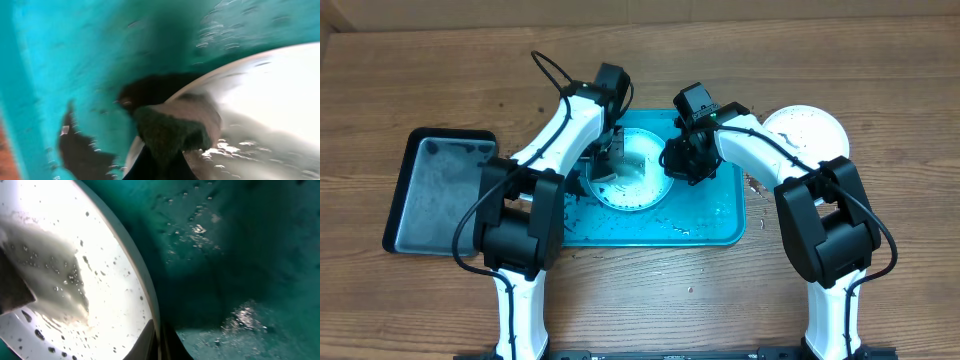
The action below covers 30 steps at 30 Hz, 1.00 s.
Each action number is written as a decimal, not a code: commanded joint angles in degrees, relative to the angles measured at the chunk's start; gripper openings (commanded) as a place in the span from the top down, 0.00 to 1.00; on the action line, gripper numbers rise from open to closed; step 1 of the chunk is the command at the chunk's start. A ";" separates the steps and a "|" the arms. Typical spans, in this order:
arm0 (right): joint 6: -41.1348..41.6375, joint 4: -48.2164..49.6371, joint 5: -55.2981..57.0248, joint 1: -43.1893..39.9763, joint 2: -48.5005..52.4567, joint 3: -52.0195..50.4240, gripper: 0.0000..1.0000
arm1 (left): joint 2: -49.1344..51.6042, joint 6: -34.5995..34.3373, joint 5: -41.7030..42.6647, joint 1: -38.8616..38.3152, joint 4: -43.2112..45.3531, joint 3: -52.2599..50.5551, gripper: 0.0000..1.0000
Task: Clean dirty plates on tray and stack at the side
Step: 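Scrub the second white plate with the sponge in the left gripper, then tilt the second white plate up with the right gripper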
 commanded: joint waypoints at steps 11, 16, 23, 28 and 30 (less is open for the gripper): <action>-0.33 -0.70 1.75 -0.66 0.66 0.81 0.96 | 2.34 -0.35 26.05 -0.92 7.65 0.59 0.96; -0.33 -0.70 1.75 -0.66 0.66 0.81 0.96 | 5.77 -0.33 17.33 -1.31 7.19 -0.66 0.96; -0.37 -1.79 1.79 -0.66 0.66 0.81 0.96 | 6.01 -0.37 2.16 1.33 1.20 0.35 0.96; -0.37 -1.51 1.79 -0.66 0.66 0.81 0.96 | 2.99 -3.41 -10.23 3.65 -4.09 4.09 0.96; -0.37 -1.36 1.81 -0.66 0.66 0.81 0.96 | 0.94 -3.85 -10.91 4.46 -4.61 5.11 0.96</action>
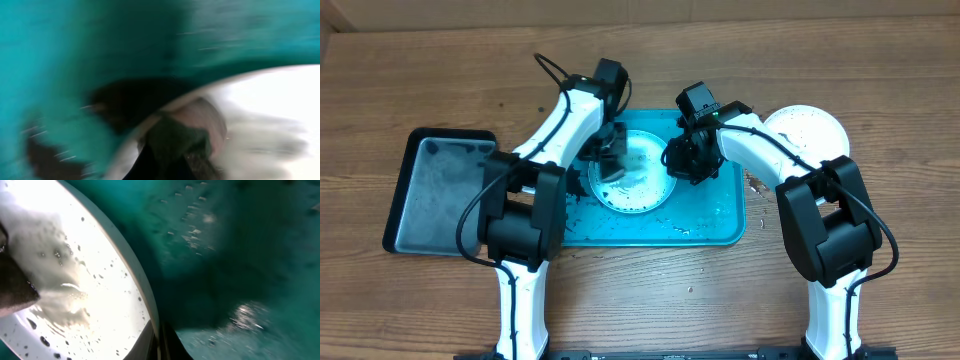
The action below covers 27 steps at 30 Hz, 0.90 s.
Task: Clean dirty plates on tray and stack at the side
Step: 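Tilt the second white plate up with the right gripper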
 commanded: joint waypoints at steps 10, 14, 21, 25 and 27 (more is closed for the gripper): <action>-3.82 -0.98 4.26 -0.20 -1.77 3.80 0.96 | -17.59 -9.70 -3.89 11.76 -0.52 2.45 0.96; -6.05 -3.91 10.62 -0.13 -3.65 8.44 0.96 | -23.30 -9.75 3.04 19.67 -0.11 2.45 0.96; -9.81 -15.34 30.75 2.82 -4.83 21.97 0.96 | -24.70 -9.73 4.04 34.38 -6.51 2.36 0.96; -11.93 -19.08 44.57 7.58 -4.90 28.70 0.96 | -22.27 -9.46 4.00 40.50 -8.66 2.19 0.96; -13.07 -19.71 52.94 10.91 -4.90 30.75 0.96 | -20.98 -9.49 4.00 42.58 -8.63 1.92 0.96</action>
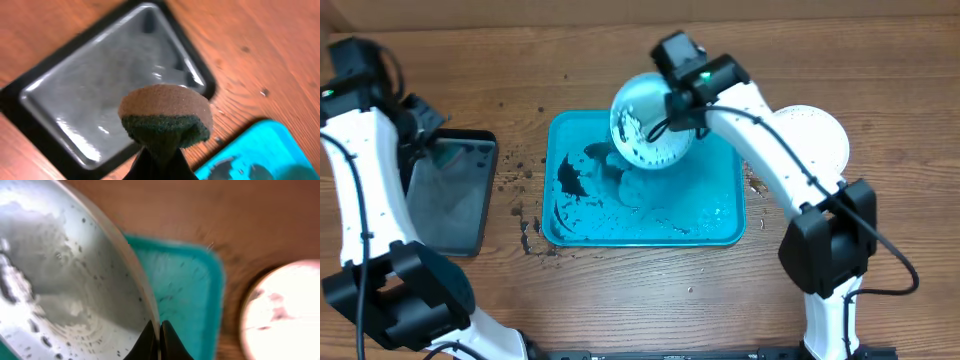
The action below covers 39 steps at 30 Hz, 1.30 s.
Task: Clean dirty plates on tray and stack at the side
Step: 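Tilt the second white plate up with the right gripper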
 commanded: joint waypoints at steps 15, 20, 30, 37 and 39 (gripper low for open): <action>-34.18 14.73 54.58 23.50 -3.06 4.70 0.96 | 13.60 0.37 4.31 7.67 -0.22 -0.09 0.96; -43.98 20.68 55.10 24.37 -3.06 4.70 0.96 | 13.60 0.83 4.15 7.67 -0.15 -0.09 0.96; -45.18 22.56 55.10 24.39 -3.06 4.70 0.96 | 13.60 0.83 4.07 7.67 -0.15 -0.09 0.96; -31.19 16.63 47.36 24.06 -3.06 4.68 0.96 | 13.60 0.83 4.07 7.67 -0.20 -0.09 0.96; -28.15 9.94 34.53 23.61 -3.04 4.44 0.96 | 13.60 0.98 4.07 7.67 -0.17 -0.09 0.96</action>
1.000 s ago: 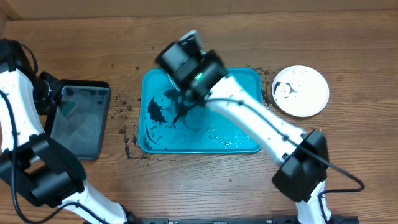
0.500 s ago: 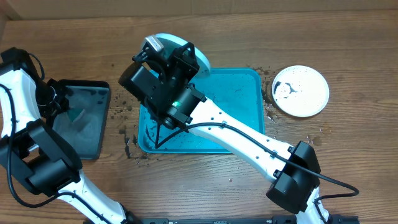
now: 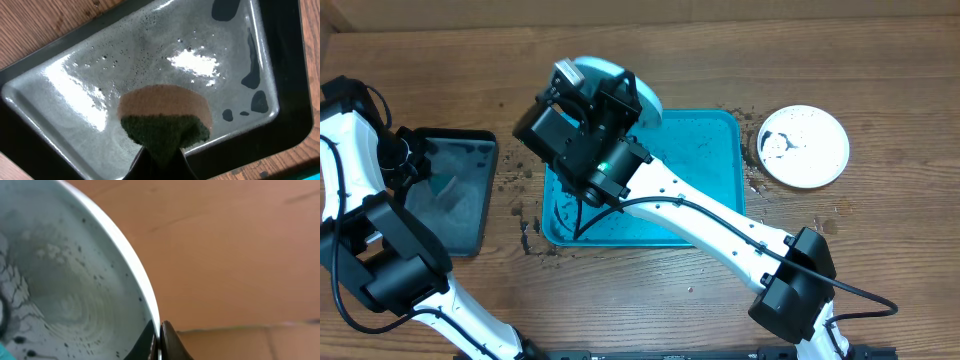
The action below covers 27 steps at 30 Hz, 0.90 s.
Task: Clean dirty plates on tray and stack at the side
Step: 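Tilt the second white plate up with the right gripper, then carry the plate right and stack it on the plate pile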
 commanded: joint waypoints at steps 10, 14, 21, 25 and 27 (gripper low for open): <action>18.23 -13.00 -14.80 -4.11 -2.60 -1.29 0.96 | -0.07 1.27 0.85 -0.11 -0.37 0.02 0.96; 18.62 -13.77 -22.84 -4.87 -2.54 -1.44 0.96 | -0.07 1.27 0.85 -0.11 -0.39 0.02 0.96; 21.73 -18.91 -31.21 -7.72 -3.28 -1.01 0.96 | -0.07 1.27 0.87 -0.11 -0.39 0.02 0.96; 31.45 -19.82 -28.96 -11.52 -8.24 1.97 0.96 | -0.07 1.29 1.11 -0.13 -0.42 0.02 0.96; 31.43 -19.65 -31.91 -15.39 -11.78 2.43 0.96 | -0.07 1.31 1.16 -0.13 -0.55 0.02 0.96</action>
